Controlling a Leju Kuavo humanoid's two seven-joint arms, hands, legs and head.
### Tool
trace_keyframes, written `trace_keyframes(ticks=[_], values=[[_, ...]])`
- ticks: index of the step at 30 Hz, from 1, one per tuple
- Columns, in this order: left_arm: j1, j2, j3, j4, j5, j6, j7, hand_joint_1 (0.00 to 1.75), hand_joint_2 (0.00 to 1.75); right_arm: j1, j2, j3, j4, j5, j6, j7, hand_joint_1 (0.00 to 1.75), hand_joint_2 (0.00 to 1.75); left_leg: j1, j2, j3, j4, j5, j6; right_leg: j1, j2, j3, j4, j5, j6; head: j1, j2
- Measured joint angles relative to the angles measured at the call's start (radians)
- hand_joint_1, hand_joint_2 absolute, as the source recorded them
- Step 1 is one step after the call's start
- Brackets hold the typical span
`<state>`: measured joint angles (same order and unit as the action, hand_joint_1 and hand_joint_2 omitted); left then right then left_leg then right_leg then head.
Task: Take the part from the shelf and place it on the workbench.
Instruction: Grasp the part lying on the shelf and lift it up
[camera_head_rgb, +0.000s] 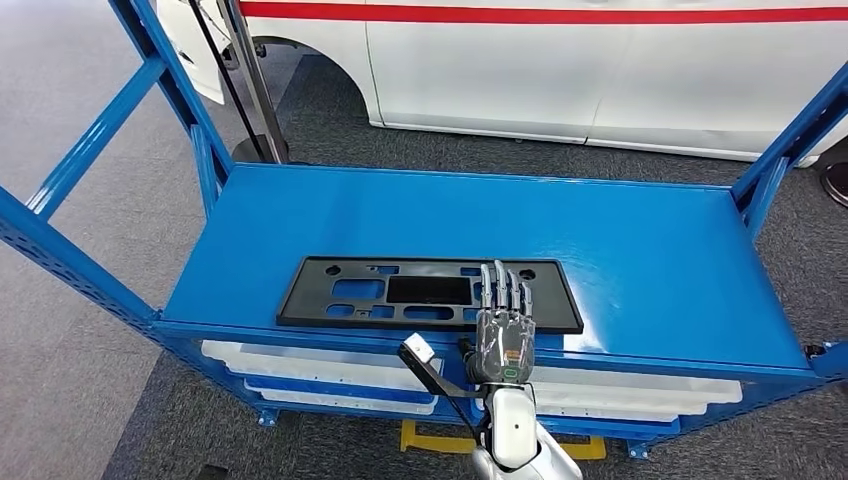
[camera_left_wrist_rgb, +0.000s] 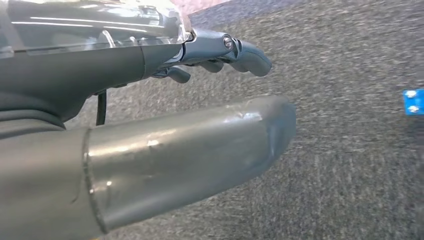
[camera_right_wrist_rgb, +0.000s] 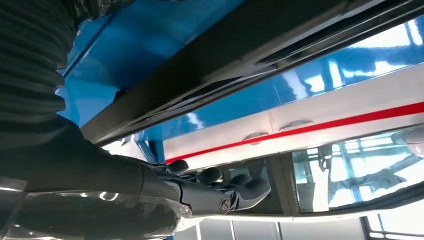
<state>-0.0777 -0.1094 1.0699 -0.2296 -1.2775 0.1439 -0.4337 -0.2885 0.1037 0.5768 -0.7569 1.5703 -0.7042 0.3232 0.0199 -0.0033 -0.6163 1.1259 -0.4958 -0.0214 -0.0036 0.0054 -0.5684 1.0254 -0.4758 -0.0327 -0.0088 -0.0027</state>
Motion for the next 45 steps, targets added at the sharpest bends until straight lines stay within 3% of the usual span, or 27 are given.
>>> trace_keyframes(ticks=[2, 6, 8, 10, 11, 12, 13, 16, 18, 20, 22, 25, 26, 27, 28, 29, 31, 33, 36, 37, 39, 41, 42, 43, 44, 45], values=[[-0.004, 0.0, -0.001, 0.0, -0.003, 0.0, 0.002, 0.0, 0.0, -0.017, 0.004, 0.003, 0.027, 0.001, 0.0, 0.001, 0.02, 1.75, -0.004, -0.001, 0.047, -0.095, 0.027, 0.009, 0.004, 0.004, 0.002, 0.003, -0.003, 0.008, 0.0, 0.0], [-0.008, 0.0, -0.006, 0.0, -0.007, -0.001, 0.005, 0.0, 0.0, -0.044, 0.011, 0.003, 0.068, 0.004, 0.0, -0.003, 0.02, 1.75, -0.002, 0.0, 0.056, -0.118, 0.033, 0.031, 0.007, 0.006, 0.001, 0.007, -0.008, 0.027, 0.0, 0.0], [-0.009, -0.001, -0.008, 0.0, -0.008, -0.001, 0.005, 0.0, 0.0, -0.053, 0.014, 0.003, 0.084, 0.004, 0.0, -0.007, 0.02, 1.75, 0.003, 0.003, 0.056, -0.124, 0.039, 0.043, 0.005, 0.004, -0.028, 0.074, -0.054, 0.036, 0.001, 0.0], [-0.009, -0.001, -0.011, 0.0, -0.011, -0.002, 0.005, 0.0, 0.0, -0.058, 0.017, 0.003, 0.096, 0.004, 0.0, -0.012, 0.02, 1.75, 0.002, 0.004, 0.053, -0.123, 0.04, 0.048, 0.001, 0.002, -0.087, 0.199, -0.117, 0.043, 0.001, 0.0], [-0.009, -0.001, -0.013, 0.0, -0.013, -0.002, 0.006, 0.0, 0.0, -0.059, 0.018, 0.003, 0.1, 0.004, 0.0, -0.014, 0.02, 1.75, 0.002, 0.005, 0.052, -0.123, 0.04, 0.049, -0.001, 0.002, -0.111, 0.248, -0.133, 0.045, 0.001, 0.0], [-0.009, -0.001, -0.015, 0.0, -0.014, -0.003, 0.006, 0.0, 0.0, -0.061, 0.019, 0.003, 0.105, 0.004, 0.0, -0.017, 0.02, 1.75, 0.002, 0.006, 0.052, -0.123, 0.04, 0.049, -0.004, 0.001, -0.12, 0.268, -0.13, 0.047, 0.001, 0.0], [-0.009, -0.001, -0.017, 0.0, -0.015, -0.003, 0.007, 0.0, 0.0, -0.063, 0.02, 0.002, 0.109, 0.004, 0.0, -0.022, 0.02, 1.75, 0.002, 0.005, 0.054, -0.123, 0.04, 0.048, -0.006, 0.0, -0.113, 0.252, -0.108, 0.047, 0.001, 0.0], [-0.01, -0.002, -0.022, 0.0, -0.019, -0.006, 0.008, 0.0, 0.0, -0.077, 0.03, -0.01, 0.133, -0.005, 0.0, -0.053, 0.02, 1.75, 0.0, 0.005, 0.057, -0.12, 0.037, 0.04, -0.006, 0.0, -0.024, 0.068, -0.015, 0.038, 0.001, 0.0], [-0.011, -0.004, -0.023, 0.0, -0.021, -0.006, 0.009, 0.0, 0.0, -0.086, 0.041, -0.022, 0.151, -0.009, 0.0, -0.07, 0.02, 1.75, -0.001, 0.005, 0.055, -0.119, 0.037, 0.028, 0.0, 0.001, 0.003, 0.003, -0.001, 0.031, 0.001, 0.0], [-0.013, -0.005, -0.024, 0.0, -0.021, -0.006, 0.01, 0.0, 0.0, -0.092, 0.051, -0.029, 0.164, -0.01, 0.0, -0.077, 0.02, 1.75, 0.0, 0.004, 0.055, -0.121, 0.038, 0.015, 0.002, 0.0, 0.005, -0.003, 0.001, 0.023, 0.0, 0.0], [-0.013, -0.006, -0.024, 0.0, -0.021, -0.006, 0.01, 0.0, 0.0, -0.096, 0.061, -0.033, 0.174, -0.011, 0.0, -0.08, 0.02, 1.75, 0.003, 0.003, 0.046, -0.099, 0.019, 0.005, -0.002, -0.004, 0.009, -0.013, 0.007, 0.01, 0.0, 0.0], [-0.012, -0.007, -0.024, 0.0, -0.021, -0.006, 0.01, 0.0, 0.0, -0.1, 0.073, -0.044, 0.192, -0.014, 0.0, -0.089, 0.02, 1.75, 0.005, 0.002, -0.027, 0.064, -0.073, -0.006, -0.004, -0.011, 0.008, -0.018, 0.012, -0.002, 0.0, 0.0], [-0.011, -0.007, -0.024, 0.0, -0.021, -0.006, 0.011, 0.0, 0.0, -0.101, 0.076, -0.049, 0.199, -0.014, 0.0, -0.093, 0.02, 1.75, 0.005, 0.002, -0.054, 0.125, -0.096, -0.008, -0.003, -0.012, 0.007, -0.018, 0.012, -0.002, 0.0, 0.0], [-0.009, -0.007, -0.024, 0.0, -0.021, -0.006, 0.011, 0.0, 0.0, -0.102, 0.078, -0.053, 0.204, -0.014, 0.0, -0.095, 0.02, 1.75, 0.005, 0.002, -0.067, 0.156, -0.1, -0.01, -0.003, -0.012, 0.007, -0.018, 0.012, -0.002, 0.0, 0.0], [-0.007, -0.007, -0.024, 0.0, -0.02, -0.006, 0.011, 0.0, 0.0, -0.103, 0.079, -0.057, 0.209, -0.013, 0.0, -0.096, 0.02, 1.75, 0.006, 0.003, -0.062, 0.151, -0.086, -0.011, -0.003, -0.012, 0.008, -0.017, 0.012, -0.002, 0.0, 0.0], [-0.006, -0.007, -0.024, 0.0, -0.02, -0.006, 0.011, 0.0, 0.0, -0.104, 0.08, -0.061, 0.212, -0.013, 0.0, -0.098, 0.02, 1.75, 0.007, 0.003, -0.037, 0.105, -0.056, -0.011, -0.003, -0.011, 0.009, -0.016, 0.012, -0.001, 0.0, 0.0], [-0.007, -0.007, -0.024, 0.0, -0.019, -0.006, 0.011, 0.0, 0.0, -0.106, 0.083, -0.068, 0.215, -0.012, 0.0, -0.099, 0.02, 1.75, 0.007, 0.004, 0.035, -0.037, 0.001, -0.008, -0.001, -0.009, 0.008, -0.009, 0.008, 0.005, 0.0, 0.0], [-0.009, -0.007, -0.024, 0.0, -0.018, -0.006, 0.011, 0.0, 0.0, -0.11, 0.084, -0.075, 0.219, -0.01, 0.0, -0.099, 0.02, 1.75, 0.004, 0.003, 0.072, -0.114, 0.016, 0.003, 0.002, -0.004, 0.006, -0.004, 0.006, 0.016, 0.001, 0.0], [-0.008, -0.008, -0.024, 0.0, -0.018, -0.006, 0.011, 0.0, 0.0, -0.113, 0.084, -0.086, 0.222, -0.006, 0.0, -0.099, 0.02, 1.75, 0.004, 0.004, 0.074, -0.121, 0.021, 0.023, 0.003, 0.0, 0.007, -0.006, 0.007, 0.034, 0.001, 0.0], [-0.009, -0.008, -0.024, 0.0, -0.018, -0.006, 0.011, 0.0, 0.0, -0.114, 0.084, -0.09, 0.223, -0.005, 0.0, -0.099, 0.02, 1.75, 0.006, 0.006, 0.074, -0.123, 0.025, 0.031, 0.002, -0.001, 0.001, 0.008, -0.004, 0.039, 0.001, 0.0], [-0.009, -0.009, -0.023, 0.0, -0.018, -0.006, 0.009, 0.0, 0.0, -0.115, 0.083, -0.096, 0.226, -0.005, 0.0, -0.099, 0.02, 1.75, 0.008, 0.01, 0.071, -0.126, 0.031, 0.042, -0.001, -0.001, -0.037, 0.094, -0.061, 0.046, 0.001, 0.0], [-0.007, -0.009, -0.023, 0.0, -0.018, -0.006, 0.008, 0.0, 0.0, -0.114, 0.083, -0.101, 0.23, -0.004, 0.0, -0.101, 0.02, 1.75, 0.005, 0.012, 0.064, -0.126, 0.033, 0.046, -0.002, -0.002, -0.102, 0.228, -0.129, 0.051, 0.001, 0.0], [-0.006, -0.009, -0.023, 0.0, -0.018, -0.006, 0.008, 0.0, 0.0, -0.114, 0.082, -0.103, 0.231, -0.004, 0.0, -0.102, 0.02, 1.75, 0.004, 0.013, 0.063, -0.125, 0.033, 0.047, -0.002, -0.002, -0.122, 0.272, -0.14, 0.051, 0.001, 0.0], [-0.005, -0.009, -0.023, 0.0, -0.018, -0.006, 0.008, 0.0, 0.0, -0.114, 0.082, -0.104, 0.232, -0.004, 0.0, -0.103, 0.02, 1.75, 0.003, 0.014, 0.063, -0.125, 0.033, 0.047, -0.002, -0.002, -0.125, 0.279, -0.131, 0.05, 0.001, 0.0], [-0.005, -0.009, -0.023, 0.0, -0.018, -0.006, 0.008, 0.0, 0.0, -0.114, 0.082, -0.104, 0.233, -0.003, 0.0, -0.104, 0.02, 1.75, 0.003, 0.013, 0.065, -0.125, 0.033, 0.046, -0.002, -0.002, -0.106, 0.244, -0.103, 0.047, 0.001, 0.0], [-0.005, -0.009, -0.023, 0.0, -0.018, -0.006, 0.008, 0.0, 0.0, -0.114, 0.082, -0.105, 0.233, -0.003, 0.0, -0.105, 0.02, 1.75, 0.002, 0.013, 0.067, -0.125, 0.033, 0.046, -0.001, -0.001, -0.071, 0.175, -0.064, 0.041, 0.001, 0.0]])
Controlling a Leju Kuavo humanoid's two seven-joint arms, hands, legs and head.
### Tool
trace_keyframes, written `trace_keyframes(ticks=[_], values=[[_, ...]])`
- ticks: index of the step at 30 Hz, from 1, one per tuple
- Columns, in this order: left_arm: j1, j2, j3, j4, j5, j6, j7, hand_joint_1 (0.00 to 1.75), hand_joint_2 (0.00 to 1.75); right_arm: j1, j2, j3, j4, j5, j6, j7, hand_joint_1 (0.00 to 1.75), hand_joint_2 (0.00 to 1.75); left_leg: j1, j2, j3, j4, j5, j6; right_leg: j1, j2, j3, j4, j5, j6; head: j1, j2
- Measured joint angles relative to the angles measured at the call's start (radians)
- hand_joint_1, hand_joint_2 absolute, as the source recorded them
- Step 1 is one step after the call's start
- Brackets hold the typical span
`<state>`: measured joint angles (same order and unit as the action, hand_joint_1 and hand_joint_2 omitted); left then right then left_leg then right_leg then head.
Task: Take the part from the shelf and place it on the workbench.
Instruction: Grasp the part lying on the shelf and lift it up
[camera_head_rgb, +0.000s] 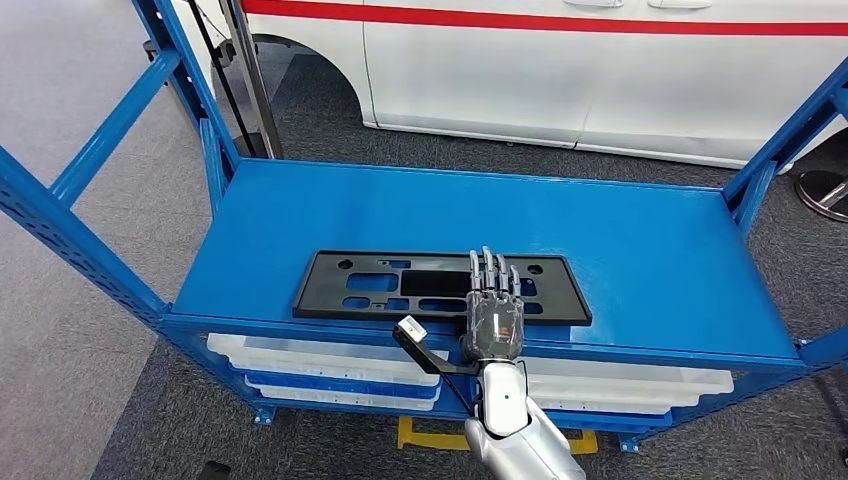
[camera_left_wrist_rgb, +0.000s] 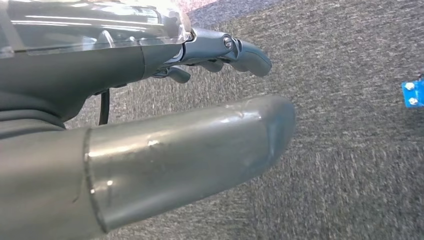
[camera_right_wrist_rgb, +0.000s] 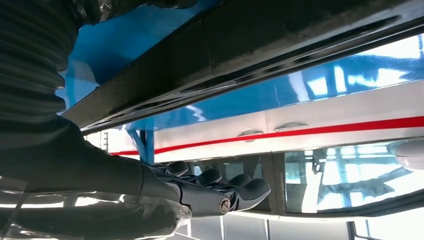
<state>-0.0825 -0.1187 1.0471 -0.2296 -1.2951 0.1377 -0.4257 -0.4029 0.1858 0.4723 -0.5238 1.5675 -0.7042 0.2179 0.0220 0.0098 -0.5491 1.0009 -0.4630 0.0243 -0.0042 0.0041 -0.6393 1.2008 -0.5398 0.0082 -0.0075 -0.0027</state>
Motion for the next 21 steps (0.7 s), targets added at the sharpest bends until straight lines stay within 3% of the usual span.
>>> trace_keyframes(ticks=[2, 3, 5, 7, 9, 11, 12, 13, 14, 17, 19, 21], values=[[-0.001, -0.004, 0.0, 0.001, 0.0, 0.0, 0.0, 0.0, 0.0, -0.001, 0.0, -0.001, 0.001, 0.001, 0.0, -0.002, 0.02, 1.75, -0.002, -0.001, 0.002, 0.001, -0.001, -0.006, 0.006, 0.0, 0.066, -0.136, 0.054, -0.014, 0.0, 0.0], [-0.002, -0.006, 0.0, 0.001, 0.0, 0.0, 0.0, 0.0, 0.0, -0.001, 0.0, -0.002, 0.001, 0.001, 0.0, -0.003, 0.02, 1.75, -0.002, -0.001, 0.002, 0.002, -0.001, -0.011, 0.01, 0.0, 0.082, -0.173, 0.064, -0.019, 0.0, 0.0], [-0.003, -0.008, 0.0, 0.001, 0.0, 0.0, 0.0, 0.0, 0.0, -0.003, 0.001, -0.003, 0.002, 0.001, 0.0, -0.006, 0.02, 1.75, -0.002, -0.002, 0.0, 0.0, 0.001, -0.023, 0.014, -0.002, 0.084, -0.186, 0.066, -0.023, 0.0, 0.0], [-0.003, -0.008, 0.0, 0.001, 0.0, 0.0, 0.0, 0.0, 0.0, -0.005, 0.004, -0.003, 0.002, 0.001, 0.0, -0.009, 0.02, 1.75, -0.001, -0.003, -0.003, 0.006, -0.006, -0.033, 0.009, -0.005, 0.089, -0.197, 0.072, -0.032, 0.0, 0.0], [-0.003, -0.008, 0.0, 0.001, -0.001, 0.0, 0.0, 0.0, 0.0, -0.006, 0.009, -0.004, 0.003, 0.001, 0.0, -0.012, 0.02, 1.75, 0.001, -0.005, -0.034, 0.073, -0.051, -0.043, 0.001, -0.011, 0.094, -0.209, 0.079, -0.042, -0.001, 0.0], [-0.002, -0.007, 0.0, 0.002, -0.001, 0.0, 0.0, 0.0, 0.0, -0.004, 0.01, -0.005, 0.004, 0.001, 0.0, -0.013, 0.02, 1.75, 0.001, -0.006, -0.095, 0.206, -0.115, -0.052, 0.001, -0.015, 0.092, -0.209, 0.079, -0.046, -0.001, 0.0], [0.0, -0.006, 0.0, 0.002, -0.001, 0.0, 0.0, 0.0, 0.0, -0.003, 0.01, -0.006, 0.004, 0.001, 0.0, -0.013, 0.02, 1.75, 0.002, -0.006, -0.12, 0.259, -0.131, -0.056, 0.001, -0.016, 0.092, -0.208, 0.078, -0.046, -0.001, 0.0], [0.001, -0.006, 0.0, 0.002, -0.001, 0.0, 0.0, 0.0, 0.0, -0.003, 0.01, -0.006, 0.005, 0.001, 0.0, -0.013, 0.02, 1.75, 0.003, -0.005, -0.129, 0.278, -0.127, -0.059, 0.0, -0.016, 0.092, -0.207, 0.078, -0.045, -0.001, 0.0], [0.003, -0.006, 0.0, 0.002, -0.001, 0.0, 0.0, 0.0, 0.0, -0.002, 0.01, -0.007, 0.005, 0.001, 0.0, -0.013, 0.02, 1.75, 0.005, -0.005, -0.118, 0.253, -0.102, -0.061, -0.001, -0.016, 0.093, -0.205, 0.076, -0.043, -0.001, 0.0], [0.002, -0.006, 0.0, 0.002, -0.001, 0.0, 0.0, 0.0, 0.0, -0.003, 0.01, -0.009, 0.005, 0.001, 0.0, -0.013, 0.02, 1.75, 0.009, -0.004, -0.022, 0.059, -0.015, -0.06, -0.002, -0.011, 0.093, -0.193, 0.068, -0.031, -0.001, 0.0], [0.001, -0.006, 0.0, 0.002, -0.001, 0.0, 0.0, 0.0, 0.0, -0.005, 0.01, -0.013, 0.005, 0.002, 0.0, -0.012, 0.02, 1.75, 0.006, -0.005, 0.003, 0.006, -0.009, -0.048, 0.002, -0.007, 0.089, -0.186, 0.065, -0.02, 0.0, 0.0], [0.001, -0.006, 0.0, 0.002, -0.001, 0.0, 0.0, 0.0, 0.0, -0.006, 0.009, -0.017, 0.005, 0.003, 0.0, -0.012, 0.02, 1.75, 0.005, -0.005, 0.003, 0.004, -0.007, -0.032, 0.003, -0.004, 0.088, -0.187, 0.066, -0.01, 0.0, 0.0]])
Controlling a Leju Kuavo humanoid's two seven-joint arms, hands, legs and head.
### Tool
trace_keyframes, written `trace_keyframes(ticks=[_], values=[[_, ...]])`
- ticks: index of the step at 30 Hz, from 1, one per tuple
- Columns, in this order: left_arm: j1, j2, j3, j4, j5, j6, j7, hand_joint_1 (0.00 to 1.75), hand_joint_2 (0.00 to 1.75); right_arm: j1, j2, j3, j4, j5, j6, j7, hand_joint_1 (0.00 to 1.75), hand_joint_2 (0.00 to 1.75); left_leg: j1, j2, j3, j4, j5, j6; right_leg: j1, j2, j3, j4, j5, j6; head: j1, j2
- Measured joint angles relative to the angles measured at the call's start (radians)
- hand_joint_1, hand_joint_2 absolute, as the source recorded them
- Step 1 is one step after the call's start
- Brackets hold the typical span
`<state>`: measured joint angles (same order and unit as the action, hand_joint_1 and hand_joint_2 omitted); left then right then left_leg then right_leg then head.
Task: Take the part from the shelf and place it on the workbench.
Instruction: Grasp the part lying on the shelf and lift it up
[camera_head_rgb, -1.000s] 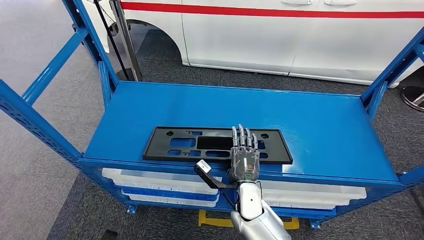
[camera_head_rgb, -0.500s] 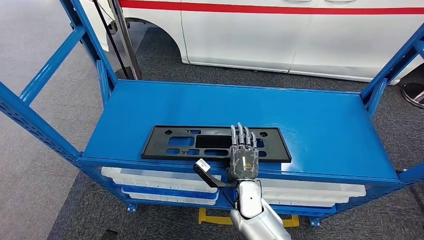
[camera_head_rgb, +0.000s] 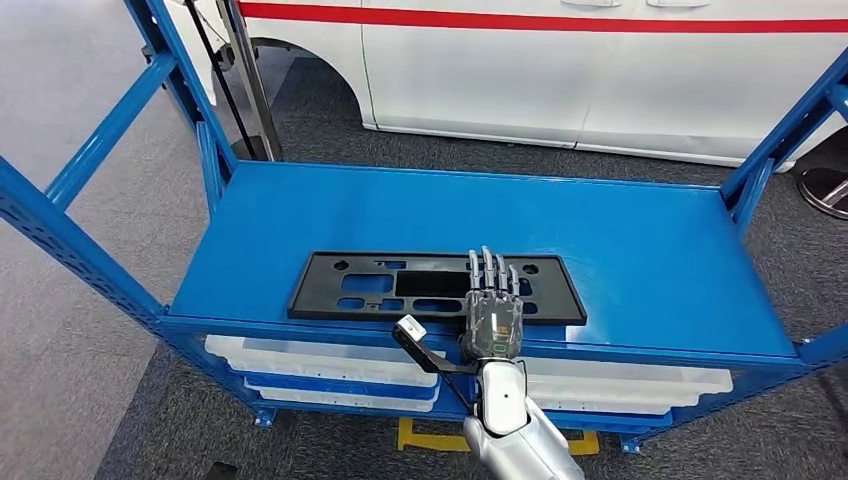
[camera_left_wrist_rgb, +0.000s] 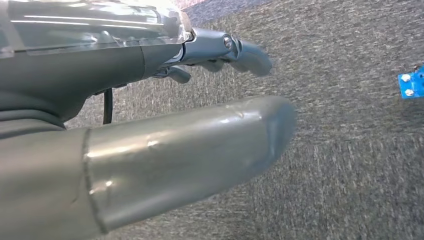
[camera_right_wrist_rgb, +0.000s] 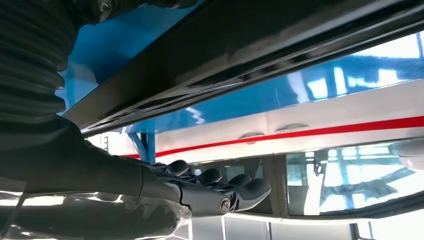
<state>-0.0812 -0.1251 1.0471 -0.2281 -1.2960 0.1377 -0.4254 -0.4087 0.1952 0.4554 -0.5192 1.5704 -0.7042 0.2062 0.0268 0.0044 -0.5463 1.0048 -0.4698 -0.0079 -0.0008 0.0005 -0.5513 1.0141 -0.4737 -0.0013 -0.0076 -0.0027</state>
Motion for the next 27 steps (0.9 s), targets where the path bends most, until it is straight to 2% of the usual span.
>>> trace_keyframes(ticks=[2, 3, 4, 5, 6, 7, 8, 9, 11, 12, 13, 16, 17, 19, 21, 22, 23, 24, 25, 27], values=[[-0.001, 0.0, 0.0, 0.0, 0.0, 0.0, 0.0, 0.0, 0.0, -0.001, 0.0, -0.003, 0.0, 0.001, 0.0, 0.001, 0.02, 1.75, 0.002, 0.002, -0.001, -0.004, 0.006, 0.015, -0.003, 0.001, -0.01, 0.025, -0.02, 0.01, 0.0, 0.0], [-0.002, 0.0, 0.0, 0.0, 0.0, 0.0, 0.0, 0.0, 0.0, -0.001, -0.001, -0.005, 0.0, 0.001, 0.0, 0.001, 0.02, 1.75, 0.003, 0.003, -0.002, -0.005, 0.009, 0.022, -0.005, 0.001, -0.028, 0.066, -0.048, 0.014, 0.0, 0.0], [-0.002, 0.0, 0.0, 0.0, 0.0, 0.0, 0.0, 0.0, 0.0, -0.001, -0.001, -0.006, 0.0, 0.001, 0.0, 0.001, 0.45, 1.75, 0.002, 0.005, -0.005, -0.005, 0.01, 0.026, -0.006, 0.0, -0.057, 0.127, -0.083, 0.017, 0.0, 0.0], [-0.002, 0.0, 0.0, 0.0, 0.0, 0.0, 0.0, 0.0, 0.44, 0.0, -0.002, -0.007, 0.001, 0.001, 0.0, 0.001, 0.88, 1.75, 0.001, 0.006, -0.007, -0.005, 0.011, 0.028, -0.006, 0.0, -0.091, 0.197, -0.117, 0.019, 0.0, 0.0], [-0.001, 0.0, 0.0, 0.0, -0.001, 0.0, -0.001, 0.0, 0.87, 0.002, -0.003, -0.008, 0.001, 0.001, 0.0, 0.001, 1.31, 1.75, 0.0, 0.006, -0.009, -0.005, 0.011, 0.029, -0.006, 0.0, -0.12, 0.256, -0.138, 0.021, 0.0, 0.0], [-0.001, 0.0, 0.0, 0.0, -0.003, 0.0, -0.001, 0.0, 1.31, 0.004, -0.004, -0.009, 0.001, 0.001, 0.0, 0.001, 1.75, 1.75, 0.0, 0.006, -0.01, -0.005, 0.012, 0.029, -0.006, 0.0, -0.135, 0.285, -0.14, 0.021, 0.0, 0.0], [-0.001, 0.0, 0.0, 0.0, -0.006, 0.0, -0.004, 0.0, 1.31, 0.006, -0.005, -0.009, 0.001, 0.001, 0.0, 0.001, 1.75, 1.75, -0.001, 0.006, -0.009, -0.005, 0.012, 0.029, -0.006, 0.0, -0.13, 0.273, -0.121, 0.019, 0.0, 0.0], [-0.002, 0.0, 0.0, 0.0, -0.008, -0.002, -0.008, 0.0, 0.87, 0.009, -0.006, -0.009, 0.001, 0.001, 0.0, 0.001, 1.75, 1.75, -0.001, 0.005, -0.008, -0.005, 0.011, 0.028, -0.006, 0.0, -0.106, 0.224, -0.087, 0.016, 0.0, 0.0], [-0.004, 0.0, 0.0, 0.0, -0.003, -0.012, -0.021, 0.0, 0.0, 0.013, -0.006, -0.009, 0.001, 0.001, 0.0, 0.001, 1.75, 1.75, -0.003, 0.003, -0.006, -0.004, 0.01, 0.024, -0.003, 0.0, -0.038, 0.083, -0.022, 0.005, 0.0, 0.0], [-0.005, -0.001, 0.0, 0.0, 0.0, -0.017, -0.027, 0.0, 0.0, 0.015, -0.006, -0.009, 0.001, 0.001, 0.0, 0.0, 1.75, 1.75, -0.004, 0.002, -0.007, -0.003, 0.01, 0.02, -0.001, 0.0, -0.017, 0.034, -0.005, 0.001, 0.0, 0.0], [-0.006, -0.001, 0.0, 0.0, 0.002, -0.02, -0.031, 0.0, 0.0, 0.018, -0.006, -0.009, 0.001, 0.002, 0.0, 0.0, 1.75, 1.75, -0.006, 0.001, -0.009, -0.003, 0.011, 0.015, 0.002, 0.0, -0.008, 0.009, 0.0, -0.003, 0.0, 0.0], [-0.007, -0.001, 0.0, 0.0, 0.003, -0.019, -0.03, 0.0, 0.0, 0.024, -0.006, -0.009, 0.0, 0.003, -0.001, -0.003, 1.75, 1.75, -0.004, 0.0, -0.012, -0.002, 0.011, -0.003, 0.003, -0.002, -0.009, -0.001, 0.004, -0.015, 0.0, 0.0], [-0.006, -0.001, 0.0, 0.0, 0.003, -0.019, -0.029, 0.0, 0.0, 0.023, -0.006, -0.009, 0.0, 0.004, -0.001, -0.003, 1.75, 1.75, -0.003, -0.001, -0.018, 0.013, -0.001, -0.007, 0.0, -0.003, -0.007, -0.007, 0.007, -0.022, 0.0, 0.0], [-0.007, 0.0, 0.0, 0.0, 0.002, -0.018, -0.028, 0.0, 0.0, 0.024, -0.006, -0.009, -0.001, 0.005, -0.001, -0.005, 1.75, 1.75, -0.002, -0.001, -0.059, 0.101, -0.055, -0.014, -0.004, -0.007, -0.004, -0.015, 0.012, -0.032, -0.001, 0.0], [-0.005, 0.001, 0.0, 0.0, 0.002, -0.018, -0.024, 0.0, 0.0, 0.028, -0.006, -0.009, 0.0, 0.006, 0.0, -0.008, 1.75, 1.75, -0.002, -0.001, -0.122, 0.233, -0.113, -0.019, -0.002, -0.01, -0.006, -0.015, 0.012, -0.035, -0.001, 0.0], [-0.003, 0.002, 0.0, 0.0, 0.002, -0.018, -0.023, 0.0, 0.0, 0.029, -0.006, -0.009, 0.0, 0.006, 0.0, -0.008, 1.75, 1.75, -0.002, -0.001, -0.14, 0.27, -0.12, -0.021, -0.002, -0.01, -0.006, -0.014, 0.011, -0.035, -0.001, 0.0], [-0.002, 0.003, 0.0, 0.0, 0.002, -0.018, -0.021, 0.0, 0.0, 0.029, -0.006, -0.009, 0.001, 0.007, 0.0, -0.009, 1.75, 1.75, -0.002, -0.001, -0.141, 0.272, -0.107, -0.022, -0.001, -0.01, -0.006, -0.012, 0.01, -0.035, -0.001, 0.0], [-0.001, 0.003, 0.0, 0.0, 0.002, -0.018, -0.021, 0.0, 0.0, 0.029, -0.006, -0.01, 0.001, 0.007, 0.0, -0.009, 1.75, 1.75, -0.002, -0.001, -0.123, 0.233, -0.076, -0.021, -0.002, -0.01, -0.005, -0.01, 0.008, -0.034, -0.001, 0.0], [-0.001, 0.003, 0.0, 0.0, 0.002, -0.018, -0.021, 0.0, 0.0, 0.029, -0.006, -0.01, 0.001, 0.007, 0.0, -0.009, 1.75, 1.75, -0.002, 0.0, -0.09, 0.163, -0.038, -0.019, -0.002, -0.009, -0.004, -0.007, 0.005, -0.032, -0.001, 0.0], [-0.002, 0.003, 0.0, 0.0, 0.002, -0.018, -0.021, 0.0, 0.0, 0.028, -0.006, -0.01, 0.001, 0.007, 0.0, -0.009, 1.75, 1.75, -0.005, 0.0, -0.032, 0.043, 0.004, -0.013, 0.002, -0.008, -0.006, 0.002, -0.002, -0.024, -0.001, 0.0]])
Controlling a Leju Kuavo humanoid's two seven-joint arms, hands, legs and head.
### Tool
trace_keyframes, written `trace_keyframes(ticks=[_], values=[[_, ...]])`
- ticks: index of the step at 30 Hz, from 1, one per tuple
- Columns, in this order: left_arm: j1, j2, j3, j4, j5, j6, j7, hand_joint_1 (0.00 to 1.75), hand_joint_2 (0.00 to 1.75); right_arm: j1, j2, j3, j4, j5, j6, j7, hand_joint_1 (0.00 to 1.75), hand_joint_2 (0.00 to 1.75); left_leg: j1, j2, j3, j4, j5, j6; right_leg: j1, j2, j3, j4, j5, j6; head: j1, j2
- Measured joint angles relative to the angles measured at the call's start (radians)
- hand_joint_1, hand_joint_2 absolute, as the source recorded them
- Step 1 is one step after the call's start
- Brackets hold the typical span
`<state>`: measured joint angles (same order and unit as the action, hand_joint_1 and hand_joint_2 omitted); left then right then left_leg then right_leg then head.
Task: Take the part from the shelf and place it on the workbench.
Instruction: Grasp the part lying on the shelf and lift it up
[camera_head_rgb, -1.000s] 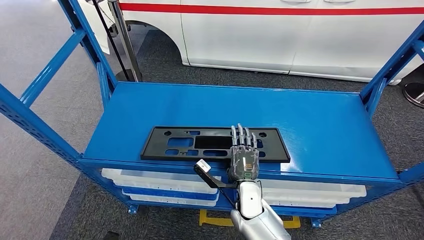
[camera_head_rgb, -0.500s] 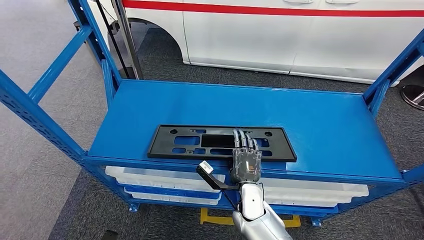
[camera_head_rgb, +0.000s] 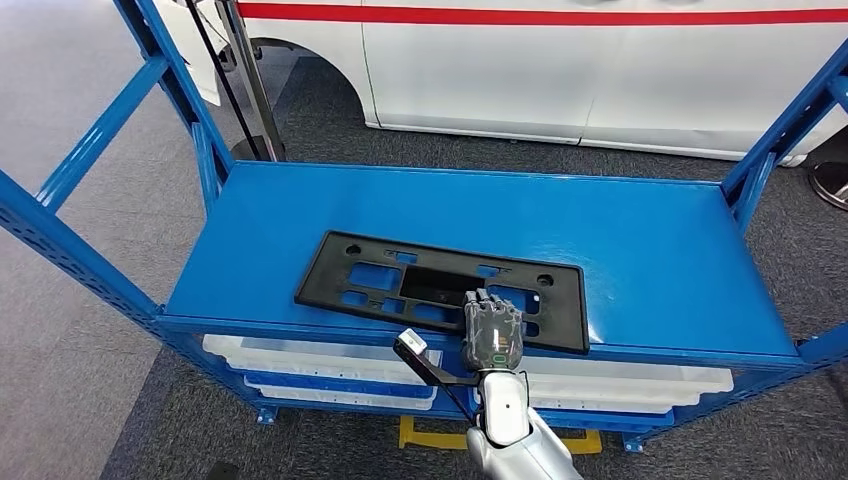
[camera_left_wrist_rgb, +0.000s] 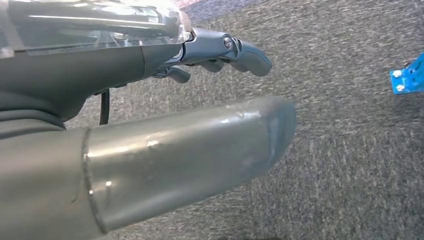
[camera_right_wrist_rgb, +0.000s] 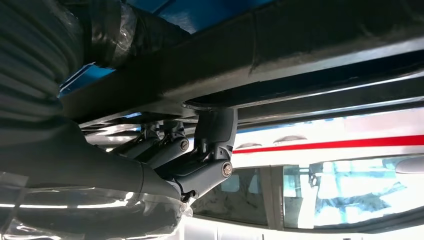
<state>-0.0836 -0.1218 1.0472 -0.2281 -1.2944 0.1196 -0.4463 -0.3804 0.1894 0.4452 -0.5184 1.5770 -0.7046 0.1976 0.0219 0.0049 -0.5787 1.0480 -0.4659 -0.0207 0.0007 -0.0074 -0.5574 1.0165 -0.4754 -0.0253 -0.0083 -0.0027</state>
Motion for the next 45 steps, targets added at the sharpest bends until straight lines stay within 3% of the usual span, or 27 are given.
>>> trace_keyframes(ticks=[1, 5, 7, 9, 10, 11, 12, 14, 16, 19, 21, 22, 25, 26, 27, 28, 30, 32, 34, 36, 38, 40, 41, 42, 43, 45], values=[[0.0, 0.0, 0.0, 0.0, 0.0, 0.0, 0.0, 0.0, 0.0, 0.0, 0.0, -0.001, 0.0, 0.0, 0.0, 0.0, 1.75, 1.75, -0.002, 0.0, 0.013, -0.029, 0.004, 0.004, 0.002, 0.001, -0.002, 0.003, -0.002, 0.004, 0.0, 0.0], [0.001, 0.0, 0.0, 0.0, -0.001, 0.0, 0.0, 0.0, 0.0, -0.001, -0.001, -0.006, 0.0, -0.001, 0.0, 0.0, 1.75, 1.75, 0.001, 0.0, 0.017, -0.042, 0.005, 0.028, 0.003, 0.004, -0.008, 0.02, -0.015, 0.022, 0.001, 0.0], [-0.002, 0.0, 0.0, 0.0, -0.001, 0.0, 0.0, 0.0, 0.0, -0.001, -0.001, -0.008, 0.0, -0.002, 0.0, 0.0, 1.75, 1.75, 0.004, 0.002, 0.018, -0.046, 0.008, 0.04, 0.0, 0.006, -0.045, 0.102, -0.067, 0.031, 0.001, 0.0], [-0.002, 0.0, 0.0, 0.0, -0.001, 0.0, 0.0, 0.0, 0.0, 0.001, -0.003, -0.009, 0.001, -0.003, 0.0, 0.0, 1.75, 1.75, 0.003, 0.002, 0.016, -0.046, 0.008, 0.044, -0.004, 0.006, -0.111, 0.234, -0.127, 0.038, 0.001, 0.0], [-0.002, 0.0, 0.0, 0.0, -0.001, 0.0, 0.0, 0.0, 0.0, 0.002, -0.003, -0.01, 0.001, -0.003, 0.0, 0.0, 1.75, 1.75, 0.002, 0.002, 0.016, -0.046, 0.008, 0.044, -0.006, 0.006, -0.134, 0.279, -0.137, 0.04, 0.001, 0.0], [-0.002, 0.001, 0.0, 0.0, -0.001, 0.0, 0.0, 0.0, 0.0, 0.002, -0.004, -0.011, 0.001, -0.003, 0.0, 0.0, 1.75, 1.75, 0.002, 0.002, 0.016, -0.045, 0.007, 0.044, -0.008, 0.006, -0.142, 0.29, -0.128, 0.041, 0.001, 0.0], [-0.002, 0.001, 0.0, 0.0, -0.001, 0.0, 0.0, 0.0, 0.0, 0.002, -0.004, -0.011, 0.001, -0.003, 0.0, 0.001, 1.75, 1.75, 0.002, 0.0, 0.018, -0.045, 0.007, 0.043, -0.009, 0.006, -0.13, 0.261, -0.1, 0.041, 0.001, 0.0], [-0.002, 0.0, 0.0, 0.0, -0.001, 0.0, 0.0, 0.0, 0.0, 0.002, -0.004, -0.013, 0.001, -0.002, 0.0, 0.001, 1.75, 1.75, 0.002, -0.003, 0.023, -0.045, 0.004, 0.039, -0.01, 0.007, -0.066, 0.125, -0.027, 0.032, 0.001, 0.0], [-0.003, -0.001, 0.0, 0.0, -0.001, 0.0, 0.0, 0.0, 0.0, 0.0, -0.004, -0.013, 0.001, -0.002, 0.0, 0.0, 1.75, 1.75, -0.001, -0.005, 0.023, -0.043, 0.003, 0.03, -0.004, 0.008, -0.022, 0.024, 0.007, 0.023, 0.001, 0.0], [-0.004, -0.002, 0.0, 0.0, -0.001, 0.0, 0.0, 0.0, 0.0, -0.001, -0.003, -0.013, 0.001, 0.0, 0.0, -0.002, 1.75, 1.75, 0.0, -0.007, 0.022, -0.046, 0.003, 0.011, 0.001, 0.008, -0.016, 0.002, 0.009, 0.013, 0.001, 0.0], [-0.004, -0.003, 0.0, 0.0, -0.001, -0.001, 0.0, 0.0, 0.0, -0.003, -0.002, -0.013, 0.001, 0.0, 0.0, -0.002, 1.75, 1.75, 0.003, -0.007, 0.013, -0.021, -0.018, 0.002, -0.004, 0.005, -0.01, -0.009, 0.015, 0.001, 0.001, 0.0], [-0.004, -0.003, 0.0, 0.0, -0.001, -0.001, 0.0, 0.0, 0.0, -0.003, -0.002, -0.013, 0.002, 0.0, 0.0, -0.002, 1.75, 1.75, 0.004, -0.007, -0.004, 0.019, -0.044, -0.002, -0.007, 0.003, -0.007, -0.013, 0.017, -0.003, 0.001, 0.0], [-0.001, -0.001, 0.001, 0.0, 0.005, -0.001, 0.002, 0.0, 0.0, 0.002, 0.002, -0.016, -0.001, -0.023, 0.007, -0.033, 1.75, 1.75, 0.005, -0.006, -0.092, 0.21, -0.13, -0.011, -0.005, -0.001, -0.007, -0.013, 0.017, -0.009, 0.0, 0.0], [0.001, 0.0, 0.002, 0.0, 0.014, 0.001, 0.002, 0.0, 0.0, 0.012, 0.008, -0.024, -0.02, -0.066, 0.024, -0.081, 1.75, 1.75, 0.006, -0.006, -0.105, 0.239, -0.132, -0.013, -0.004, -0.001, -0.006, -0.012, 0.016, -0.009, 0.001, 0.0], [0.005, 0.0, 0.006, 0.0, 0.027, 0.003, 0.001, 0.0, 0.0, 0.03, 0.016, -0.036, -0.063, -0.139, 0.055, -0.161, 1.75, 1.75, 0.007, -0.005, -0.098, 0.225, -0.113, -0.015, -0.004, 0.0, -0.005, -0.011, 0.014, -0.009, 0.001, 0.0], [0.009, 0.0, 0.012, 0.0, 0.04, 0.006, -0.001, 0.0, 0.0, 0.057, 0.025, -0.047, -0.138, -0.247, 0.102, -0.278, 1.75, 1.75, 0.009, -0.004, -0.072, 0.174, -0.08, -0.016, -0.005, 0.002, -0.003, -0.008, 0.012, -0.008, 0.001, 0.0], [0.014, -0.001, 0.027, 0.0, 0.057, 0.011, -0.008, 0.0, 0.0, 0.128, 0.032, -0.046, -0.371, -0.598, 0.206, -0.557, 1.75, 1.75, 0.011, -0.003, -0.006, 0.04, -0.025, -0.015, -0.003, 0.008, -0.006, 0.006, 0.003, -0.001, 0.0, 0.0], [0.015, -0.002, 0.041, 0.0, 0.067, 0.016, -0.013, 0.0, 0.0, 0.194, 0.028, -0.007, -0.625, -1.074, 0.271, -0.762, 1.75, 1.75, 0.007, -0.008, 0.018, -0.02, -0.013, -0.005, 0.002, 0.009, -0.014, 0.018, -0.004, 0.011, 0.001, 0.0], [0.021, -0.005, 0.055, 0.0, 0.075, 0.019, -0.015, 0.0, 0.0, 0.245, 0.017, 0.03, -0.838, -1.489, 0.298, -0.795, 1.75, 1.75, 0.004, -0.013, 0.016, -0.021, -0.014, 0.01, 0.002, 0.006, -0.017, 0.021, -0.006, 0.019, 0.001, 0.0], [0.028, -0.008, 0.069, 0.0, 0.082, 0.019, -0.015, 0.0, 0.0, 0.294, 0.001, 0.044, -1.002, -1.736, 0.31, -0.756, 1.75, 1.75, 0.005, -0.013, 0.017, -0.025, -0.011, 0.023, -0.002, 0.006, -0.024, 0.043, -0.026, 0.027, 0.002, 0.0], [0.03, -0.011, 0.081, 0.0, 0.09, 0.019, -0.015, 0.0, 0.0, 0.341, -0.015, 0.049, -1.115, -1.78, 0.312, -0.746, 1.75, 1.75, 0.005, -0.011, 0.014, -0.027, -0.01, 0.034, -0.005, 0.007, -0.069, 0.138, -0.084, 0.036, 0.002, 0.0], [0.029, -0.012, 0.092, 0.0, 0.094, 0.02, -0.015, 0.0, 0.0, 0.374, -0.029, 0.053, -1.192, -1.642, 0.309, -0.753, 1.75, 1.75, 0.001, -0.008, 0.011, -0.026, -0.01, 0.039, -0.006, 0.007, -0.134, 0.267, -0.139, 0.041, 0.002, 0.0], [0.028, -0.013, 0.097, 0.0, 0.095, 0.02, -0.015, 0.0, 0.0, 0.385, -0.034, 0.053, -1.217, -1.564, 0.308, -0.757, 1.75, 1.75, -0.001, -0.007, 0.011, -0.026, -0.011, 0.04, -0.007, 0.007, -0.151, 0.299, -0.142, 0.041, 0.002, 0.0], [0.028, -0.014, 0.101, 0.0, 0.095, 0.02, -0.015, 0.0, 0.0, 0.394, -0.04, 0.053, -1.239, -1.504, 0.306, -0.76, 1.75, 1.75, -0.001, -0.007, 0.013, -0.026, -0.011, 0.041, -0.006, 0.007, -0.149, 0.294, -0.124, 0.039, 0.002, 0.0], [0.028, -0.015, 0.103, 0.0, 0.096, 0.02, -0.015, 0.0, 0.0, 0.401, -0.044, 0.054, -1.255, -1.473, 0.305, -0.762, 1.75, 1.75, -0.002, -0.008, 0.016, -0.026, -0.013, 0.041, -0.006, 0.007, -0.127, 0.249, -0.091, 0.035, 0.002, 0.0], [0.026, -0.02, 0.105, 0.0, 0.096, 0.019, -0.015, 0.0, 0.0, 0.411, -0.048, 0.055, -1.279, -1.455, 0.303, -0.763, 1.75, 1.75, -0.003, -0.011, 0.022, -0.026, -0.016, 0.038, -0.003, 0.007, -0.06, 0.112, -0.025, 0.024, 0.002, 0.0]])
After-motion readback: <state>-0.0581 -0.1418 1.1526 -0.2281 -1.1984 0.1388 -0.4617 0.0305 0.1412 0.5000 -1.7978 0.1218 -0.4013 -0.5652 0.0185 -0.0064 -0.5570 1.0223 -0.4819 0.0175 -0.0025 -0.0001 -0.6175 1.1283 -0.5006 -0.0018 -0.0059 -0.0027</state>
